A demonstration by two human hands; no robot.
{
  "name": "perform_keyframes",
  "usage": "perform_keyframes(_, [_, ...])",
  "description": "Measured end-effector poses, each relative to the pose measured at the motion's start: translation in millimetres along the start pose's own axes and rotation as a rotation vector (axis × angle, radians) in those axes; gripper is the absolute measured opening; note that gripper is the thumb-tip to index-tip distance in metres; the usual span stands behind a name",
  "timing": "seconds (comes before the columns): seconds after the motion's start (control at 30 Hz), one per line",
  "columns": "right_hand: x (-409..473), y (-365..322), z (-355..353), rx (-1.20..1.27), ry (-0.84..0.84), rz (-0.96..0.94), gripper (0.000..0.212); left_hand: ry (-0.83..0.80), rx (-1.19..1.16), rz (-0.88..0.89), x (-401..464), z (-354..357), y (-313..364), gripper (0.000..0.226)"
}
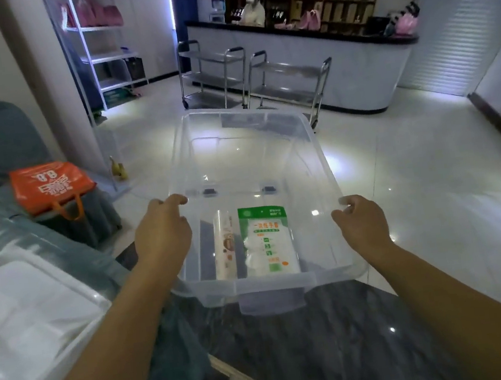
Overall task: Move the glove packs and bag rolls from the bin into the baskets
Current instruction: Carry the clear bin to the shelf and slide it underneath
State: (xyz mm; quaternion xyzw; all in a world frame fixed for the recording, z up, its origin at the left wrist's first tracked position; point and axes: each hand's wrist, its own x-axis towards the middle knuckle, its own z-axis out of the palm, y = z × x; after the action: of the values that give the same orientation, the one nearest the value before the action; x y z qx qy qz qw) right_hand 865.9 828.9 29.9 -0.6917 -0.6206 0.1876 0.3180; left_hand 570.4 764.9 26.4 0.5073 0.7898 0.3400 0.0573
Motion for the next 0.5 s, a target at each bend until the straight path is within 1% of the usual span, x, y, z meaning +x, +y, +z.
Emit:
perform_keyframes(0.07, [40, 5, 17, -0.021, -0.001, 0.013, 0.033, -0.011, 0.005, 0.005, 35, 32, 2, 0.036])
perform_keyframes(0.27, [170, 5, 66, -0.043, -0.038, 0.101, 0.034, -0.120, -0.032, -0.029, 159, 120, 12, 0.037])
perform_keyframes(0.5, [305, 16, 110, -0.038, -0.071, 0.196, 0.036, -0.245, -0.047, -0.004, 283, 206, 29, 0.048])
